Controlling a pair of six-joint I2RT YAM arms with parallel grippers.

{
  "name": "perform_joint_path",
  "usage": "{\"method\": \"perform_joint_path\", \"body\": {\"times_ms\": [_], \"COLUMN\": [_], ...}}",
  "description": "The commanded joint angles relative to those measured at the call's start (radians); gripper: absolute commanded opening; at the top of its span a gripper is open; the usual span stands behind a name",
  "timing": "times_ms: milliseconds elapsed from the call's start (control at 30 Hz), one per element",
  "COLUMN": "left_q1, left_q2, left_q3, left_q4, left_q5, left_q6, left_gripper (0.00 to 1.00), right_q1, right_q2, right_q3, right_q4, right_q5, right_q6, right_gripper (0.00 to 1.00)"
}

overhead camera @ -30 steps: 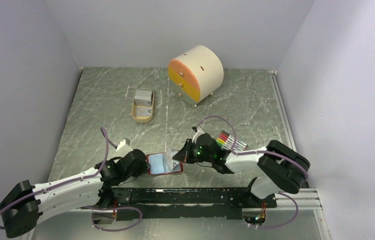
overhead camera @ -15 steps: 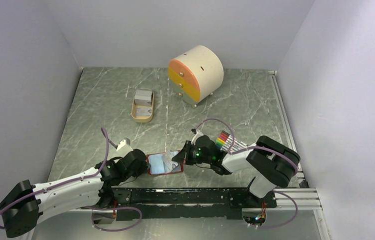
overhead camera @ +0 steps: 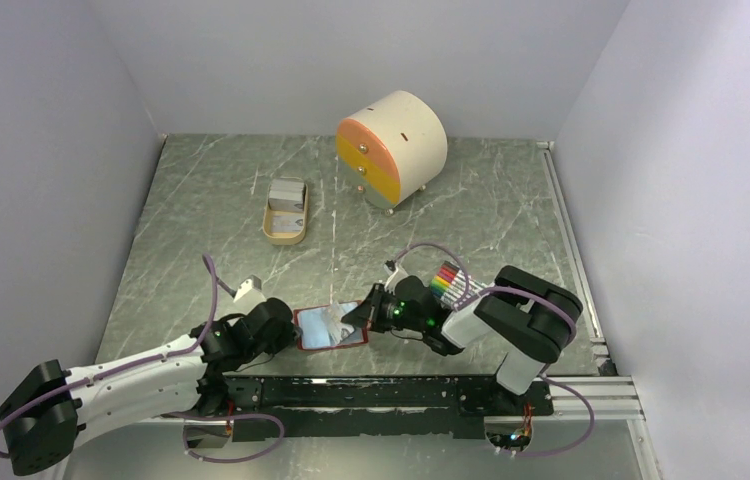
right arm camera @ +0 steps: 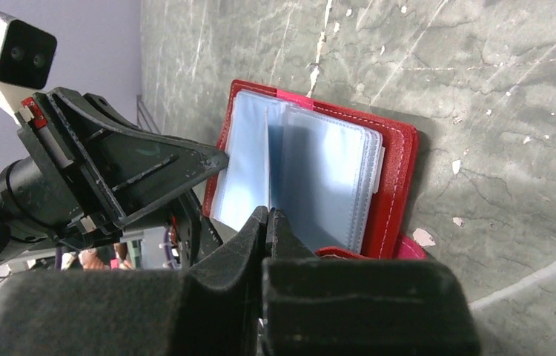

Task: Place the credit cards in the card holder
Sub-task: Insert the credit card into the card holder.

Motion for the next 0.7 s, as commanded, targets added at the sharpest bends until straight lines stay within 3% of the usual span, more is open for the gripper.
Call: {"method": "perform_joint_path", "body": {"times_ms": [0, 333, 567, 667], "left_q1": [-0.006, -0.007, -0.007, -0.008], "left_q2": [0.001, 0.009, 0.015, 0.006], "left_q3": [0.002, -0.023, -0.032, -0.038], "left_q4": [0.027, 0.1, 0.103, 0.109], "left_q5": [0.027, 0.089, 0.084, 0.084], "left_q6": [0.015, -0.002, -0.001, -0.002], "left_gripper": [0.09, 0.09, 0.09, 0.09], "right_q1": [0.003, 0.048, 0.059, 0.07], "right_q2": [0.017, 0.096, 0.066, 0.051], "right_q3": [-0.019, -0.036, -0.048, -0.041], "right_q4": [0.08, 0.201, 0.163, 0.091], "right_q5": [0.047, 0.127, 0.159, 0.163], "right_q6": [0.018, 0.088, 0.09, 0.098], "right_gripper": [0.0, 0.0, 0.0, 0.13]}}
